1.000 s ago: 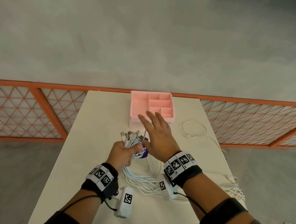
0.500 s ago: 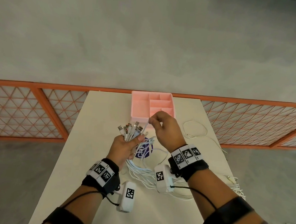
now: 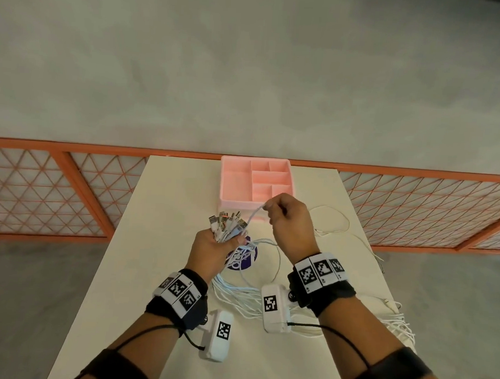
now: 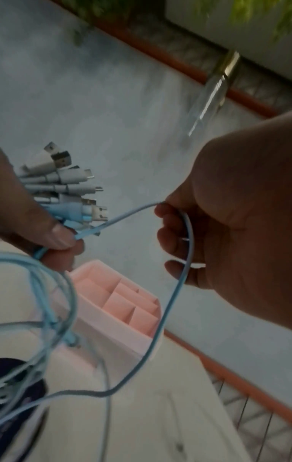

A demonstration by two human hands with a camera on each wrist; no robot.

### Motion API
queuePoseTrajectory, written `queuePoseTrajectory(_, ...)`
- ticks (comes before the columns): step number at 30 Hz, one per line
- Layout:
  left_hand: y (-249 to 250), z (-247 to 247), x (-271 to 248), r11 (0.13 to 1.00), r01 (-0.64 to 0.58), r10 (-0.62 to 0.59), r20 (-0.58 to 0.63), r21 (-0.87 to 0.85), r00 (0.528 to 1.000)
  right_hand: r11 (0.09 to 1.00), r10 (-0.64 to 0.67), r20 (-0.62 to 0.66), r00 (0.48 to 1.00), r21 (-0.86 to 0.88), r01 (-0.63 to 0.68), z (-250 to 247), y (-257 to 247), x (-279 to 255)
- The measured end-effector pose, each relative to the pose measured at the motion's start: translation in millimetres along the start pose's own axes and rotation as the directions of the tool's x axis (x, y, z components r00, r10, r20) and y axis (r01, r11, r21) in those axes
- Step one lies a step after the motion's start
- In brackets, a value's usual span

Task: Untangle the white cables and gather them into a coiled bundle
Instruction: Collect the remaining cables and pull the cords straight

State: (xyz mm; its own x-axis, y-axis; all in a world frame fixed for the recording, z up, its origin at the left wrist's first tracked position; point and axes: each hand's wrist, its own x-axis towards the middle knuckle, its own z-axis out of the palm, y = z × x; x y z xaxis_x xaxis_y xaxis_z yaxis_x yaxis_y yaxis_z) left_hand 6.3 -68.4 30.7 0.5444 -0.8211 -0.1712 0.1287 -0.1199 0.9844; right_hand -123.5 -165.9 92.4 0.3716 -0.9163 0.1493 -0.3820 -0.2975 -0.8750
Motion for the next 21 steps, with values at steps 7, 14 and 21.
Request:
queuePoseTrajectory(7,-3.7,3.3,2.3,0.999,0.014,-0.014,-0.012,0.048,1.0,0.806,0.002,0.462,0.887,-0.525,0.272,4.6,4.6,-3.6)
queuePoseTrajectory(14,-3.8,-1.0,-0.5,0.994,0.091,-0.094,-0.043,-0.057,0.995,0.875,0.035,0.497,0.867,-0.434,0.214,17.4,14.7,-5.7)
queuePoseTrajectory(21,1.1,-4.0,-6.2,0.991,0.112,-0.114,-0.019,-0.066,0.993,0.958,-0.046,0.415,0.909,-0.238,0.157,33.6,10.0,-10.7)
